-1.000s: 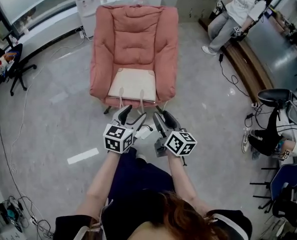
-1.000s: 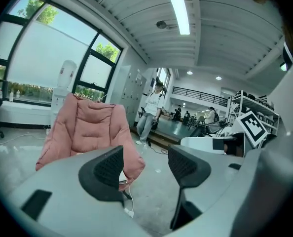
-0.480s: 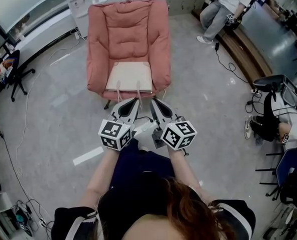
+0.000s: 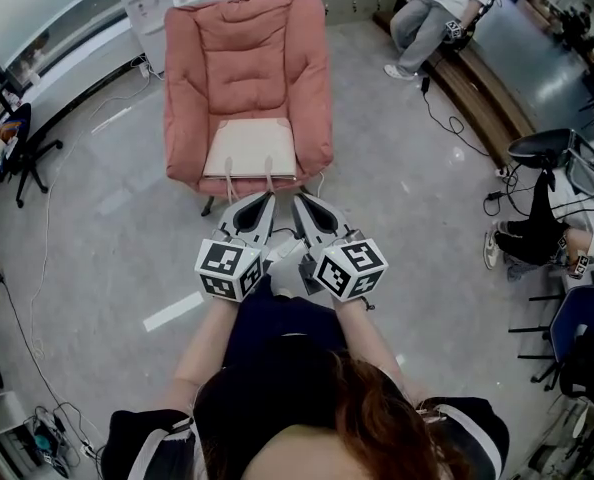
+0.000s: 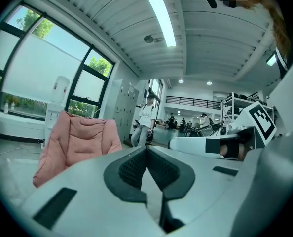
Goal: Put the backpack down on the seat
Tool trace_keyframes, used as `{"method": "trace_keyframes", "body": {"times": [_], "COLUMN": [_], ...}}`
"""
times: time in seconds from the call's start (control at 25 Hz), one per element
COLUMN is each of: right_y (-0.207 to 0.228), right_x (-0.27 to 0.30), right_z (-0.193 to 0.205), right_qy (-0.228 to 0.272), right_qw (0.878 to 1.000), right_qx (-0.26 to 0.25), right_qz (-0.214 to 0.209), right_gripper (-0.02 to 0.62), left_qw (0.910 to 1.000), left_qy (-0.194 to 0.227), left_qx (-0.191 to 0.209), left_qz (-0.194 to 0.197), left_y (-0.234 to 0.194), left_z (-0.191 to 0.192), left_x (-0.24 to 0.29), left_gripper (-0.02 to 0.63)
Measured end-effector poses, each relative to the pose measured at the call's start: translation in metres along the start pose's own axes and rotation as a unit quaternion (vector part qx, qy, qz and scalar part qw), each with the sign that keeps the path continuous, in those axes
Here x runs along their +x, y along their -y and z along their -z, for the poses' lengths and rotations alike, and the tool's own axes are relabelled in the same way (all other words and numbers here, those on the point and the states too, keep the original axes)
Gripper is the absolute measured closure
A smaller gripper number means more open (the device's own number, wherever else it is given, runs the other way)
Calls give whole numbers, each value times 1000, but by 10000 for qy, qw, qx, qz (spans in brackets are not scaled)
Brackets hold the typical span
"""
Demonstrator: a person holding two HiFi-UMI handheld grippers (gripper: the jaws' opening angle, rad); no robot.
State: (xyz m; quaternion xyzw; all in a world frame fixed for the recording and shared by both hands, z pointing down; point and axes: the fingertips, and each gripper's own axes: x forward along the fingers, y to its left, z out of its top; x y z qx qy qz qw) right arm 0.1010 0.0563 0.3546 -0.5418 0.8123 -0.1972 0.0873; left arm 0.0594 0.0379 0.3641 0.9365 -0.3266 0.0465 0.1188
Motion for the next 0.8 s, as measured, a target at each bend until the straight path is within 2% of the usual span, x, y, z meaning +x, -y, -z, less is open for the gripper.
{"method": "trace_keyframes", "body": {"times": [0.32,0.8], "right_y": [-6,-3], "right_x": [4,-1], "right_z": [5,10], "right_qy": [-94,-14], "right_qw": [9999,9998], "right_qx": [-106,56], "right_qz": [41,165], "right_gripper": [565,565], "left_qw": [9999,9998], "left_qy": [73,10], "left_qx": [-81,-185], "left_qz": [-12,50], "left_y": [-4,-3], "left_z": [-2,9], "left_x": [-2,-7], "left_gripper": [586,587]}}
